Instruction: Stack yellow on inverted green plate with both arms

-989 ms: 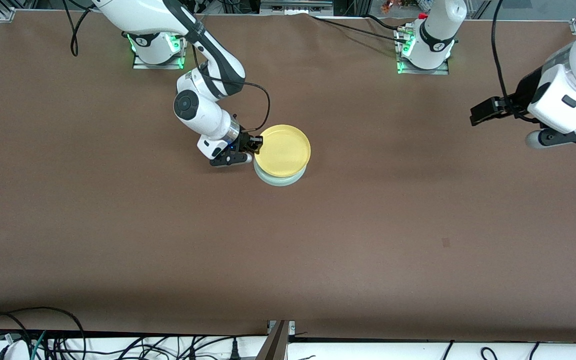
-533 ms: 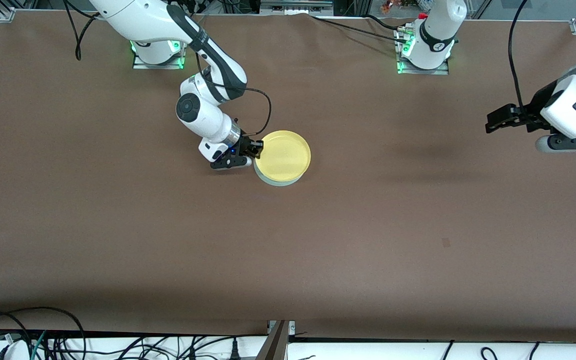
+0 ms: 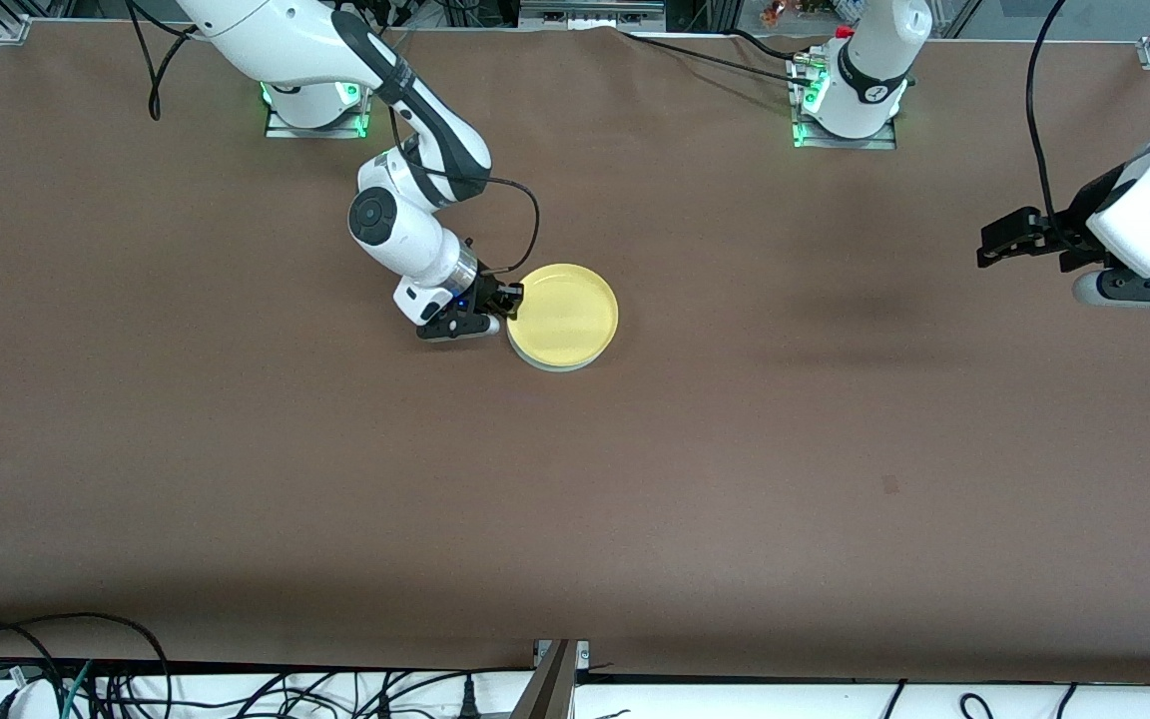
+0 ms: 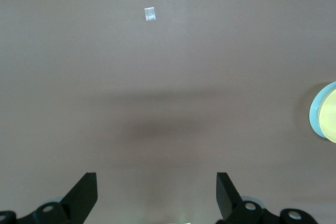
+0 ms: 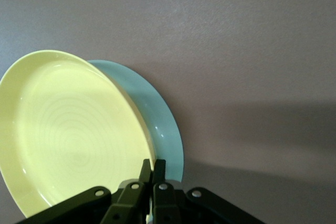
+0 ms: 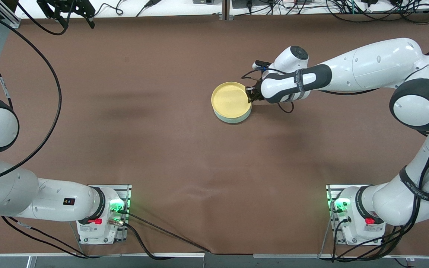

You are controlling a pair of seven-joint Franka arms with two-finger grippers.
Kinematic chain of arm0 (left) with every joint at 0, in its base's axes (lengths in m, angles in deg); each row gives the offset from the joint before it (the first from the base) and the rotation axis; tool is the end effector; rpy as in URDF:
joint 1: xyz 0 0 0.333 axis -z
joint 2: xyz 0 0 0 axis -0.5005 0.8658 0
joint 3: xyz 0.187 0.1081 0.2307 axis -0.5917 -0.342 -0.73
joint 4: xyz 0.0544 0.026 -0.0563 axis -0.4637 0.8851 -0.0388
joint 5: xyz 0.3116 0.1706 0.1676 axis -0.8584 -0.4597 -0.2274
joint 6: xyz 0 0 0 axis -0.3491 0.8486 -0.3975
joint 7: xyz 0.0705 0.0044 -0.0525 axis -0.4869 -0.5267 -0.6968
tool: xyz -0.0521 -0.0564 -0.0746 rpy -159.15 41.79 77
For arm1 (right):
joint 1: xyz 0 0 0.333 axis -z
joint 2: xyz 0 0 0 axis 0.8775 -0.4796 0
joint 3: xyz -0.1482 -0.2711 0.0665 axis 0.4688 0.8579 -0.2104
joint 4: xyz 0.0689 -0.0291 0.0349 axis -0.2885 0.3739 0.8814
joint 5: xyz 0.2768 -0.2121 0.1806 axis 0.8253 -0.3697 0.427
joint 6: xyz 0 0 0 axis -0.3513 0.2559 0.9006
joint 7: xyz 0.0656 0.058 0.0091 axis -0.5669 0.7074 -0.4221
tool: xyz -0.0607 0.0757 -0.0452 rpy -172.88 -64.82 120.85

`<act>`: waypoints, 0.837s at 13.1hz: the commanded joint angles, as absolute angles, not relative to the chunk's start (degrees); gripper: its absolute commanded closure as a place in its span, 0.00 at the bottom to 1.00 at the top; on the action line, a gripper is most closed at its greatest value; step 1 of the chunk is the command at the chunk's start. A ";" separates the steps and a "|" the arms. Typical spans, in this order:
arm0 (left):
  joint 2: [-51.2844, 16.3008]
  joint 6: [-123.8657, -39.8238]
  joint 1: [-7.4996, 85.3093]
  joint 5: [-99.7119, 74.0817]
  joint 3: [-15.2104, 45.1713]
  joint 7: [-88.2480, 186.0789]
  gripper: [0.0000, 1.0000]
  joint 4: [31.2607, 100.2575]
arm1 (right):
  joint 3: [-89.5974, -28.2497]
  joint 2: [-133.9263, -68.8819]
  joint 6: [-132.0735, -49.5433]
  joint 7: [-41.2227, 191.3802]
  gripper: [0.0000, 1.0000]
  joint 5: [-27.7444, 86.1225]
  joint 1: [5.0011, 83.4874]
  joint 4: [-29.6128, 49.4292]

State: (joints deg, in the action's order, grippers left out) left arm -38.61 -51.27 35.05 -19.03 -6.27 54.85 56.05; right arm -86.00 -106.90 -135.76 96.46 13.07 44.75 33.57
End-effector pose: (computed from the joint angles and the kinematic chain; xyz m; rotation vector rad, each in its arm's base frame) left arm 0.5679 -0.0265 0.5768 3.0924 -0.0395 -0.2177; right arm 0.4716 0.3492 0.1947 -2.7784 0.0167 0.0112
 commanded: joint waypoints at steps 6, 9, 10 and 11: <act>-37.66 -51.08 34.07 -20.31 -6.07 55.99 0.00 54.29 | -85.64 -105.28 -136.20 95.49 1.00 13.88 44.56 35.60; -36.09 -51.17 34.07 -20.23 -6.25 55.81 0.00 51.57 | -85.64 -103.78 -136.03 95.32 1.00 13.88 44.56 36.74; -35.65 -51.17 34.07 -20.14 -6.25 55.72 0.00 51.48 | -85.64 -103.78 -136.03 95.40 1.00 13.88 44.56 36.92; -35.47 -51.17 34.16 -20.22 -6.25 55.80 0.00 51.22 | -85.64 -103.78 -136.03 95.40 1.00 13.88 44.56 36.92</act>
State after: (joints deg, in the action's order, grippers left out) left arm -37.23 -51.64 34.40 -19.03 -6.46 54.95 53.87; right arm -85.77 -105.77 -135.75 96.16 13.07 44.75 35.03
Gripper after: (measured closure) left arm 0.000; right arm 0.974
